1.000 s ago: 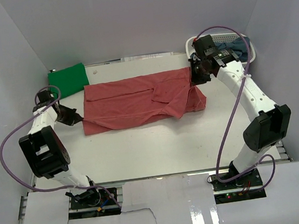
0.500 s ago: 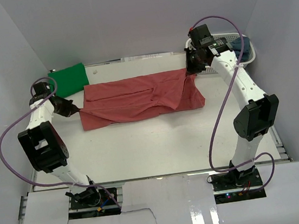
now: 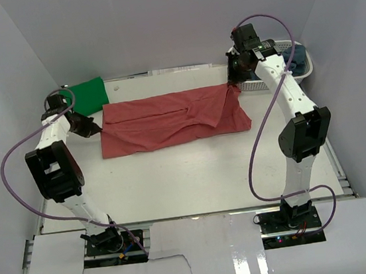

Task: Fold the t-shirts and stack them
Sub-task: Fold the other side of the tshirt into a rectangle

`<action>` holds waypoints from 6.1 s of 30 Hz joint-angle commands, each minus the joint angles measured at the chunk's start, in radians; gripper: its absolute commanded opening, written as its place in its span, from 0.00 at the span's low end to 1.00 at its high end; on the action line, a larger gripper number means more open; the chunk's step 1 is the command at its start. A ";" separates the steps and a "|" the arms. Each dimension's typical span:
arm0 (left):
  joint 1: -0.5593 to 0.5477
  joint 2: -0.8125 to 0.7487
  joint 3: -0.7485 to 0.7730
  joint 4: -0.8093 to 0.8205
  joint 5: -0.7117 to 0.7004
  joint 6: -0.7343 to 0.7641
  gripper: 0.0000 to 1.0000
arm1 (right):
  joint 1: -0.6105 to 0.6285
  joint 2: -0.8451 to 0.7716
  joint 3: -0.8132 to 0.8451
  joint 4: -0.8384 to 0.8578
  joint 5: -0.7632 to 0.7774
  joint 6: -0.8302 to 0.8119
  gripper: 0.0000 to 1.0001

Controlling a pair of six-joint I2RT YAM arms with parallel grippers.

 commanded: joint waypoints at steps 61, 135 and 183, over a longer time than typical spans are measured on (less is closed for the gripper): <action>0.019 0.087 0.180 -0.024 -0.022 -0.037 0.00 | -0.110 0.120 0.103 0.133 -0.112 -0.048 0.08; 0.015 -0.063 0.088 0.200 0.036 0.062 0.63 | -0.101 -0.007 -0.344 0.409 -0.204 -0.027 0.62; -0.037 -0.109 -0.239 0.156 -0.122 0.251 0.61 | -0.115 0.051 -0.650 0.386 0.044 -0.099 0.48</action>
